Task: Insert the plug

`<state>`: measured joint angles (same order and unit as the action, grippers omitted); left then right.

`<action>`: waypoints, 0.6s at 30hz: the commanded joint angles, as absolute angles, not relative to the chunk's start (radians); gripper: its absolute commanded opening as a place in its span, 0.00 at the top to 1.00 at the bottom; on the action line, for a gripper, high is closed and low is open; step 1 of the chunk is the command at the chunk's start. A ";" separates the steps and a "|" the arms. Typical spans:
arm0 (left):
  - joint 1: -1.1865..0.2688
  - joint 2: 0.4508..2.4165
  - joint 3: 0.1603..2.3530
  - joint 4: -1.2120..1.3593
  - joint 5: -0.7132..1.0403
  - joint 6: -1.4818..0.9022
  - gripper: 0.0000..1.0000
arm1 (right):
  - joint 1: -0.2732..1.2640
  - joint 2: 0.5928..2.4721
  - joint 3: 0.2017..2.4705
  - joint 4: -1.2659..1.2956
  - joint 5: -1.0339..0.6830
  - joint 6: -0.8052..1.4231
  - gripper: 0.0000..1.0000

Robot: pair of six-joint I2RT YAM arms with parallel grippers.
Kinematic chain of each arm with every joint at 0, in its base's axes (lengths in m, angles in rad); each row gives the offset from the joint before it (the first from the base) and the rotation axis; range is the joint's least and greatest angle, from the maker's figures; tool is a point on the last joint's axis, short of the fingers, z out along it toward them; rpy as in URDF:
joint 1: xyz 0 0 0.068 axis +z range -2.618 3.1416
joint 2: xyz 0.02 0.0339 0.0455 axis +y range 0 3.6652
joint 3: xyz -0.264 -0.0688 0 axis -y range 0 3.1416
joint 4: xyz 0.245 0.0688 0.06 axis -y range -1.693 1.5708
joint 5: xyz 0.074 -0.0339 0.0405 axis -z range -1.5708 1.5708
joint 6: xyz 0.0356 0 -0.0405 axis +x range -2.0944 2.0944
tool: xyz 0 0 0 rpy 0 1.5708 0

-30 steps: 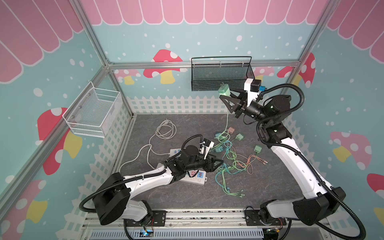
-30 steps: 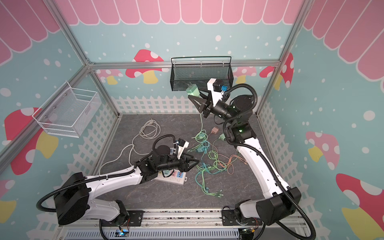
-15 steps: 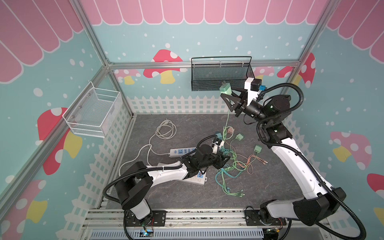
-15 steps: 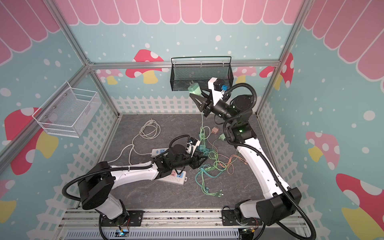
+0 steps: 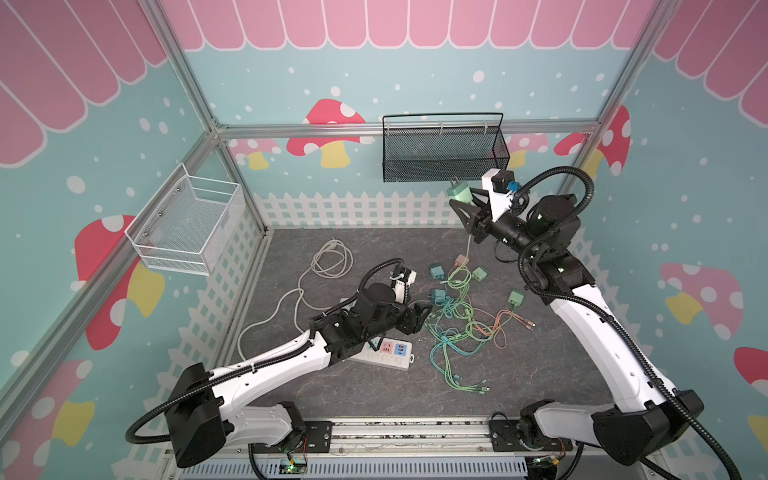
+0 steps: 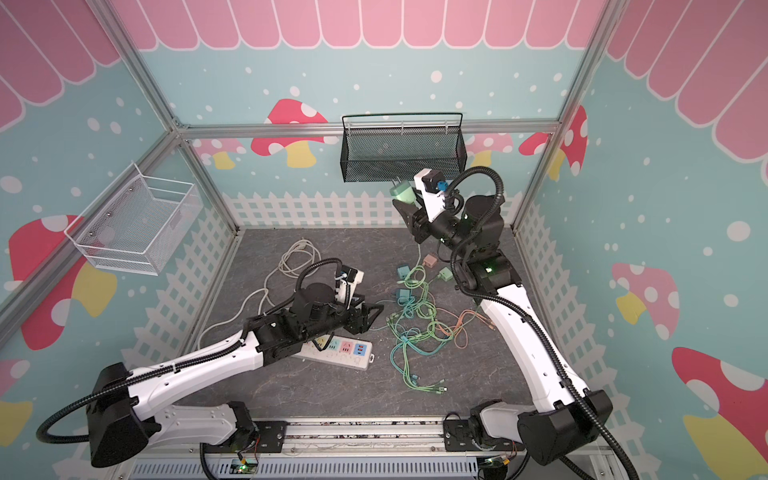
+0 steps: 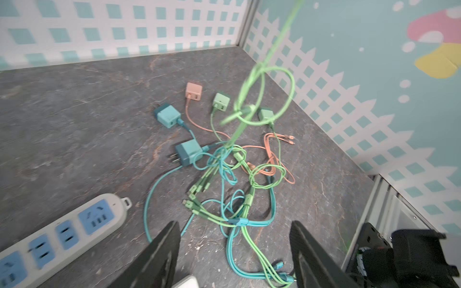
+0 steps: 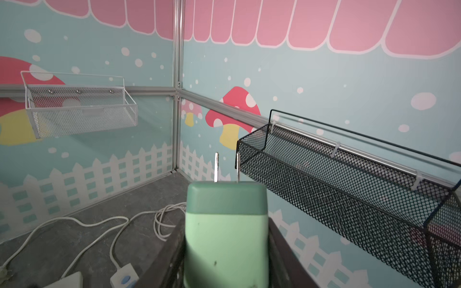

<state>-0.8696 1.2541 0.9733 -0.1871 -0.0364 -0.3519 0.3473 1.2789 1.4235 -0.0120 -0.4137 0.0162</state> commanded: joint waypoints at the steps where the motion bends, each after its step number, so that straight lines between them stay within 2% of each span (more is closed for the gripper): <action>1: -0.785 1.203 1.051 -0.435 -0.037 -0.410 0.27 | 0.357 1.243 1.359 -0.123 -0.430 -0.065 0.61; 4: -0.696 1.156 1.079 -0.456 0.097 -0.448 0.21 | 0.371 1.230 1.295 -0.147 -0.456 -0.083 0.61; 10: -0.561 1.134 1.128 -0.455 0.381 -0.504 0.19 | 0.425 1.233 1.190 -0.172 -0.498 -0.137 0.61; 18: -0.548 1.159 1.140 -0.415 0.536 -0.534 0.18 | 0.510 1.240 1.134 -0.176 -0.528 -0.178 0.61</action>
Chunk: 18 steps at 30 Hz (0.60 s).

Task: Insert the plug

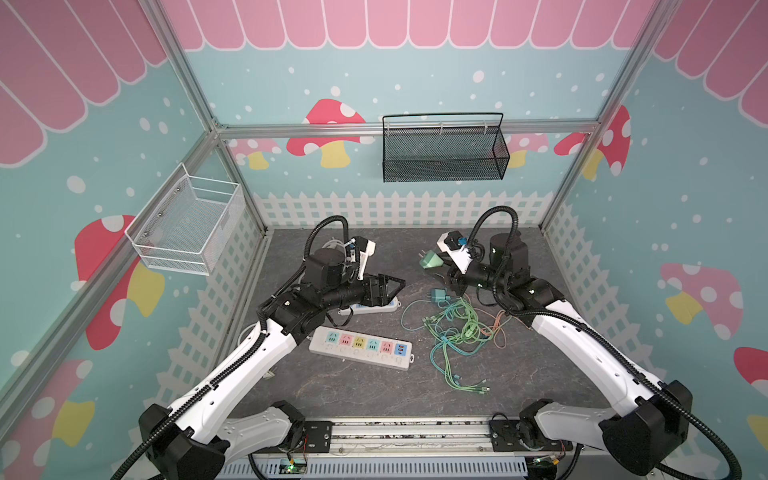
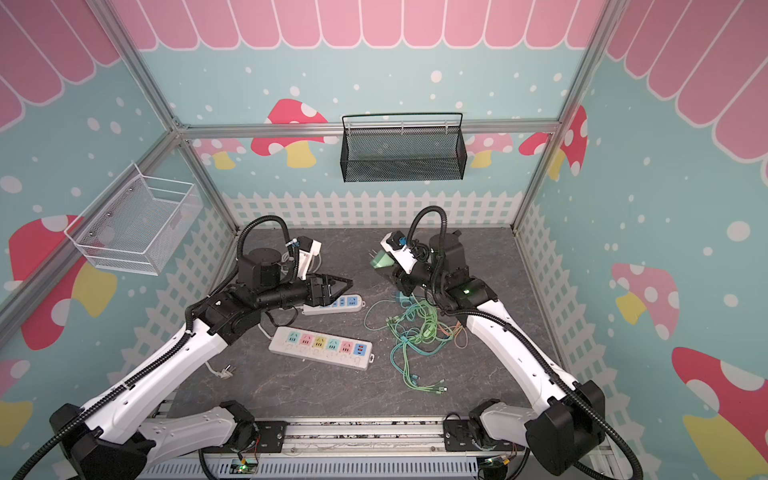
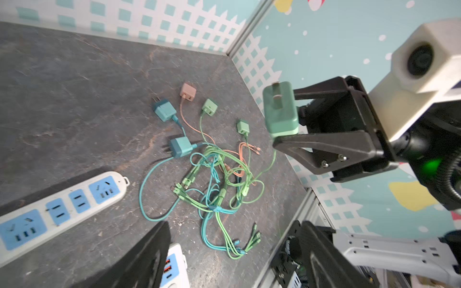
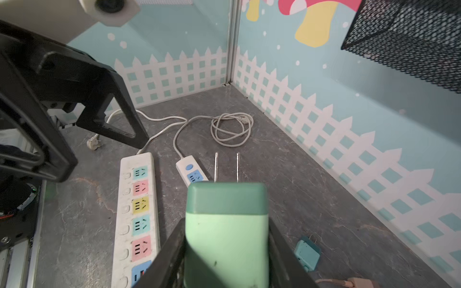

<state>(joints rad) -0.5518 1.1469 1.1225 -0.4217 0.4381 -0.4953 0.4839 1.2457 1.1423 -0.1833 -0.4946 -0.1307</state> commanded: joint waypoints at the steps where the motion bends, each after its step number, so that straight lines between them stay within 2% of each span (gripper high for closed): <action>1: -0.545 1.162 1.134 -0.399 0.545 -0.553 0.18 | 0.518 1.237 1.130 -0.174 -0.533 -0.182 0.60; 9: -0.530 1.168 1.102 -0.254 0.613 -0.655 0.20 | 0.575 1.235 1.118 -0.163 -0.533 -0.205 0.60; 18: -0.517 1.205 1.106 -0.248 0.647 -0.680 0.32 | 0.635 1.243 1.118 -0.125 -0.536 -0.244 0.58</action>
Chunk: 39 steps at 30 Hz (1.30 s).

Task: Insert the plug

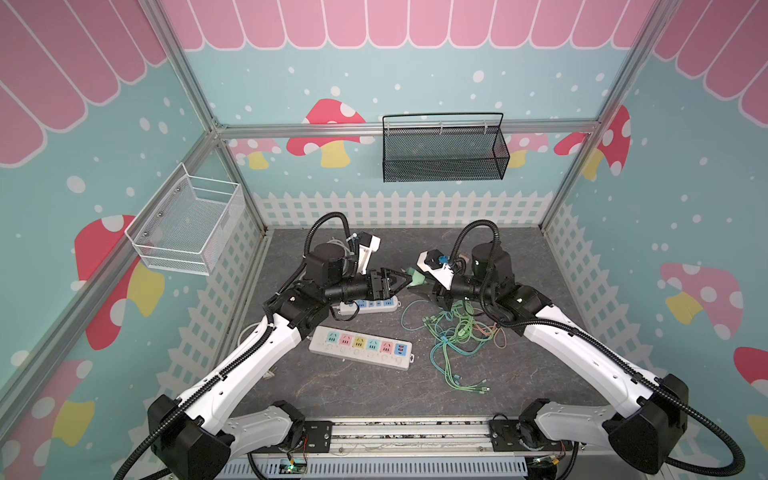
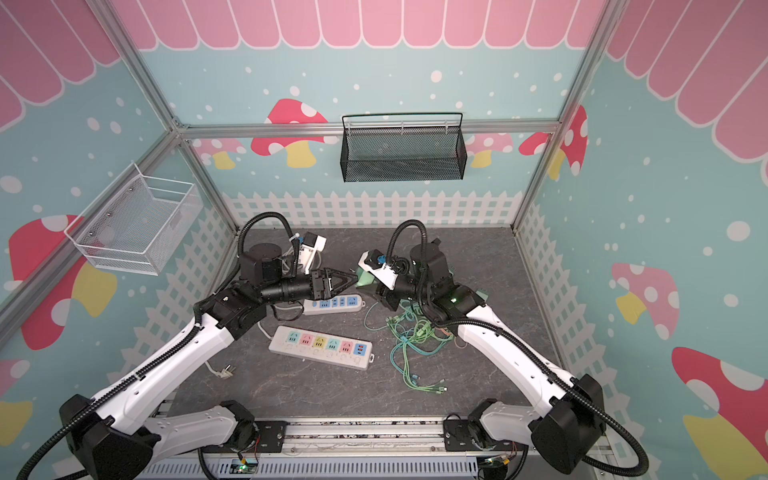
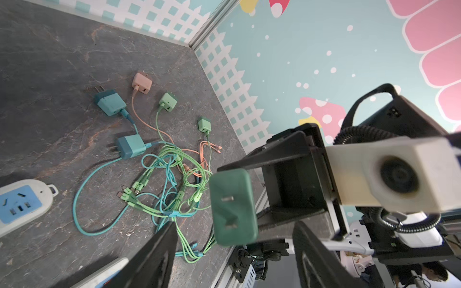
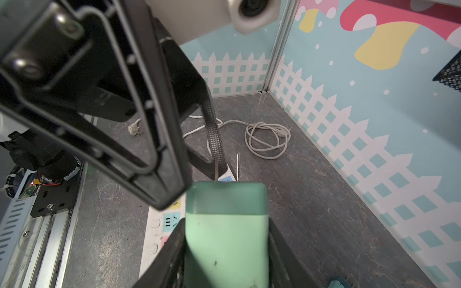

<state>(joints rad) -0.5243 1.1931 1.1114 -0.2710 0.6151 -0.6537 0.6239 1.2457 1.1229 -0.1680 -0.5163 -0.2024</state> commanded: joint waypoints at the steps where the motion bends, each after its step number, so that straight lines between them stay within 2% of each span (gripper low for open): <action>1: -0.517 1.208 1.106 -0.243 0.653 -0.683 0.34 | 0.638 1.244 1.118 -0.121 -0.535 -0.247 0.58; 10: -0.509 1.227 1.114 -0.226 0.679 -0.700 0.54 | 0.655 1.265 1.117 -0.109 -0.529 -0.277 0.57; 19: -0.509 1.230 1.079 -0.145 0.699 -0.761 0.82 | 0.657 1.281 1.108 -0.092 -0.525 -0.295 0.53; 21: -0.509 1.229 1.073 -0.127 0.701 -0.773 0.86 | 0.657 1.276 1.097 -0.074 -0.523 -0.290 0.48; 26: -0.508 1.225 1.070 -0.132 0.665 -0.737 0.95 | 0.655 1.267 1.087 -0.058 -0.490 -0.225 0.29; 28: -0.503 1.218 1.070 -0.152 0.617 -0.698 0.99 | 0.654 1.260 1.091 -0.063 -0.471 -0.183 0.26; 34: -0.449 1.185 1.041 -0.154 0.483 -0.629 1.00 | 0.645 1.198 1.100 -0.061 -0.429 -0.040 0.19; 39: -0.415 1.138 0.965 0.009 0.476 -0.615 1.00 | 0.629 1.179 1.087 -0.021 -0.530 0.133 0.20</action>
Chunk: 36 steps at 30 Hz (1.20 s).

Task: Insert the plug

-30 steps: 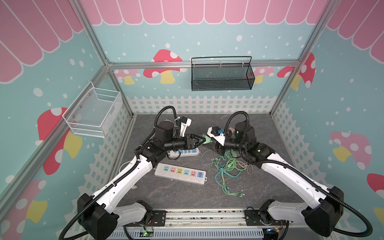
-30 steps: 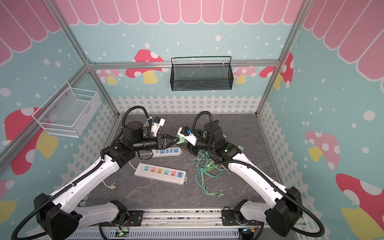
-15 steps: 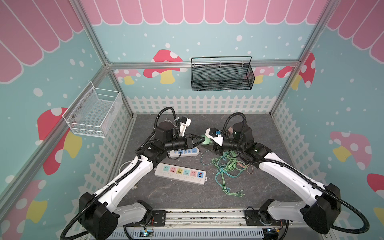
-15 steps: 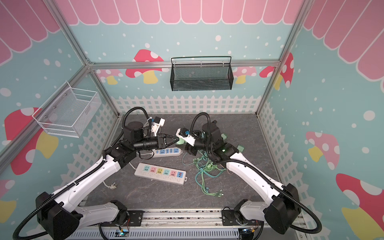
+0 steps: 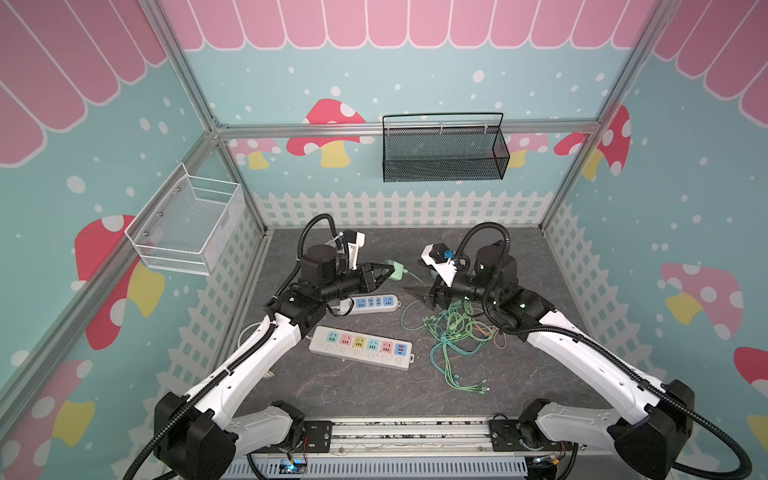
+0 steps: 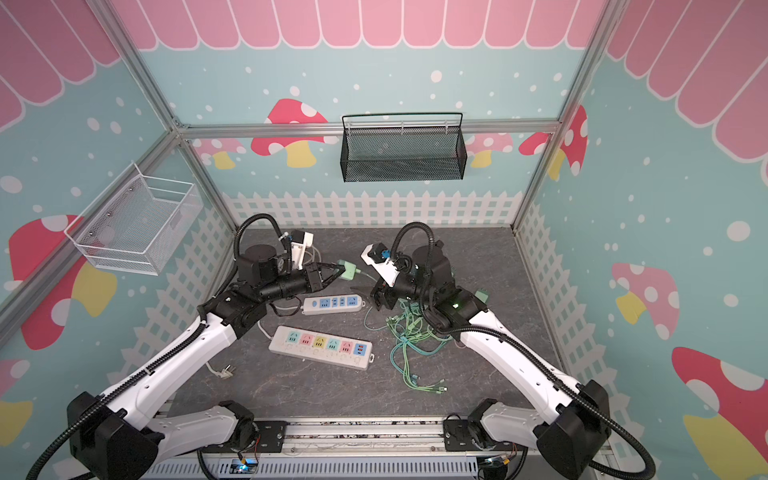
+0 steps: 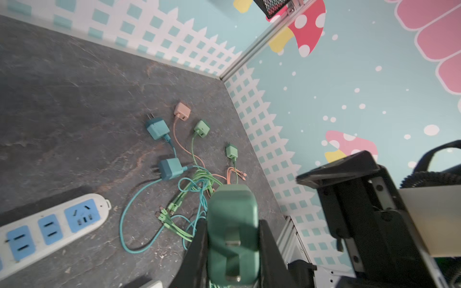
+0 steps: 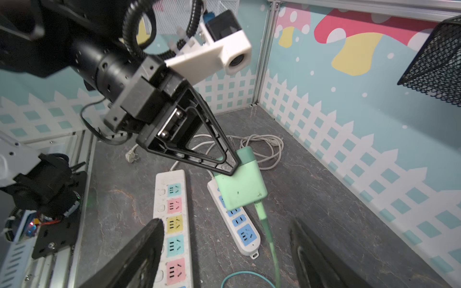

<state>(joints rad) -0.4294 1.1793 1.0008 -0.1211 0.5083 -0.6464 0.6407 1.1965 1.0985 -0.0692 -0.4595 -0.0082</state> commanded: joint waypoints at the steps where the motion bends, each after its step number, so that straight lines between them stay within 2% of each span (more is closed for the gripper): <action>1: -0.415 1.130 0.950 0.049 0.485 -0.619 1.00 | 0.625 1.181 1.076 0.002 -0.565 0.173 0.21; 5: -0.380 1.108 0.899 0.201 0.540 -0.634 1.00 | 0.588 1.199 0.988 0.204 -0.721 0.372 0.26; 9: -0.359 1.093 0.859 0.345 0.627 -0.648 1.00 | 0.545 1.233 0.881 0.489 -0.832 0.577 0.27; 17: -0.344 1.094 0.784 0.624 0.735 -0.752 1.00 | 0.533 1.330 0.825 0.872 -0.879 0.830 0.33; 26: -0.344 1.115 0.721 0.885 0.772 -0.874 1.00 | 0.534 1.436 0.896 1.061 -0.900 0.965 0.36; 36: -0.347 1.141 0.709 0.968 0.763 -0.933 1.00 | 0.556 1.493 0.971 1.147 -0.896 1.015 0.41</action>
